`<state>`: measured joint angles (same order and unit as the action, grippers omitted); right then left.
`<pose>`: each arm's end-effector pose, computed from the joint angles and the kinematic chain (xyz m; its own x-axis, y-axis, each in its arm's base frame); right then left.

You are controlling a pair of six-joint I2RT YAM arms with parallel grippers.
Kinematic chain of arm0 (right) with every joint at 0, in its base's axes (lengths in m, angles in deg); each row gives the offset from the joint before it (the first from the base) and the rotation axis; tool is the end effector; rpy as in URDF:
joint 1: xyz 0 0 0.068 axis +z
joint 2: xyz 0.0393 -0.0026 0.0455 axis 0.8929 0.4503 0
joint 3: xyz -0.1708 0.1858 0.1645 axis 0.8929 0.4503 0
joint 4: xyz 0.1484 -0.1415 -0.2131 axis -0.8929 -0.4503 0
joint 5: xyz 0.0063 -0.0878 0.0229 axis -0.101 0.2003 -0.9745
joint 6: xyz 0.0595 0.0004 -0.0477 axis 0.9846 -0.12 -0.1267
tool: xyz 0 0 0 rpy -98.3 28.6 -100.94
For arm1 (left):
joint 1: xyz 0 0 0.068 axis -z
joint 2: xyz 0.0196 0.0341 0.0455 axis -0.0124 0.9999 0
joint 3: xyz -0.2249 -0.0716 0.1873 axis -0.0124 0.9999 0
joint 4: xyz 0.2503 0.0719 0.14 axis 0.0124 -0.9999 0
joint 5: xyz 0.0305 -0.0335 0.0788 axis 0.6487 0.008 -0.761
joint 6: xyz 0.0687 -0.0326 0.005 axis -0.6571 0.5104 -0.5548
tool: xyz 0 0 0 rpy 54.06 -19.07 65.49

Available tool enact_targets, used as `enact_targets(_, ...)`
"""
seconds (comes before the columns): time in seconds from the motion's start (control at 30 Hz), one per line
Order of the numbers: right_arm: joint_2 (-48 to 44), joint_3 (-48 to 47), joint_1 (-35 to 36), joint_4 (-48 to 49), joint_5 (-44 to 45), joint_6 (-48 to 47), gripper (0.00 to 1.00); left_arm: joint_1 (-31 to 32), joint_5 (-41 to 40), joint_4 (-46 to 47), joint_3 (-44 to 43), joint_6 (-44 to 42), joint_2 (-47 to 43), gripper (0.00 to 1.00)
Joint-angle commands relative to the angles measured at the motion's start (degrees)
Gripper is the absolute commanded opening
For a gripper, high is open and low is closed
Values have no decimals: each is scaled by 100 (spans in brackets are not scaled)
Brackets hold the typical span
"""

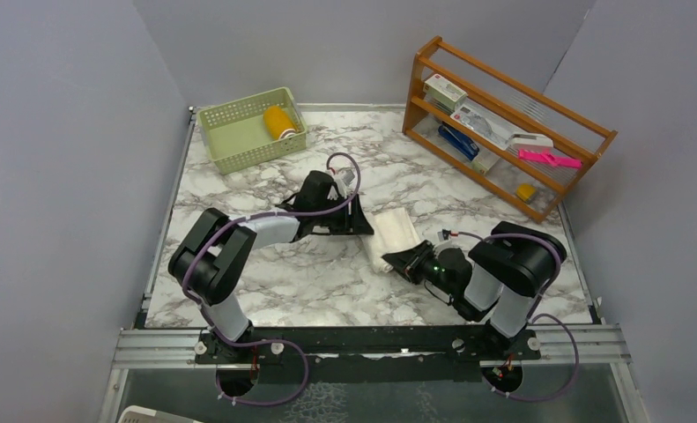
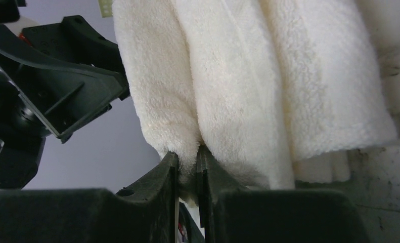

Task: Roll the towels
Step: Roll the towel at the center of the board.

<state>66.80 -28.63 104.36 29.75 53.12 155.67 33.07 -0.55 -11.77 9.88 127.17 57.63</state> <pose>0.1675 0.1499 0.0640 -0.7132 0.6958 -0.0854 0.1984 0.3171 0.9274 0.3064 -0.2332 0.1447 -0.9069 -0.0507 -0.4182 0.3029 0.6115 -0.7310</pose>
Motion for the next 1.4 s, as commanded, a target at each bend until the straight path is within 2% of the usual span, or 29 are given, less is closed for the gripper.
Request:
enact_targets(0.0, 387, 136, -35, 505, -56, 134, 1, 7, 41, -148, -469, -292, -150, 53)
enact_targets(0.2, 929, 94, -35, 1233, -244, 273, 1, 35, 130, -578, -664, -563, 438, 55)
enact_targets(0.47, 1544, 167, -41, 2074, -385, 340, 1, 163, -726, -1596, -1035, -1135, 539, 56)
enact_targets(0.7, 1709, 98, -40, 2273, -563, 181, 1, 295, -935, -1744, -1261, -1260, 930, 56)
enact_targets(0.8, 1613, 60, -35, 2203, -642, -32, 1, 391, -1033, -1782, -1294, -1291, 1176, 46)
enact_targets(0.9, 1396, -50, -42, 1951, -830, -402, 1, 418, -1072, -1792, -1247, -1280, 1341, 27)
enact_targets(0.93, 1290, -98, -40, 1801, -900, -550, 4, 418, -1085, -1795, -1225, -1276, 1362, 18)
enact_targets(1.0, 992, -205, -39, 1351, -967, -849, 19, 417, -1139, -1809, -1170, -1267, 1353, 4)
enact_targets(1.03, 774, -255, -40, 1071, -973, -1036, 27, 417, -1180, -1835, -1151, -1262, 1340, 0)
enact_targets(1.13, -111, -506, -43, -144, -960, -1790, 38, 412, -1391, -1936, -1093, -1218, 1255, 0)
enact_targets(1.23, -1402, -1053, -43, -2197, -792, -3000, 40, 412, -1594, -2052, -1020, -1139, 1191, 0)
enact_targets(1.37, -3274, -1920, -35, -4510, 133, -4880, 44, 403, -1907, -2043, -729, -907, 1041, 0)
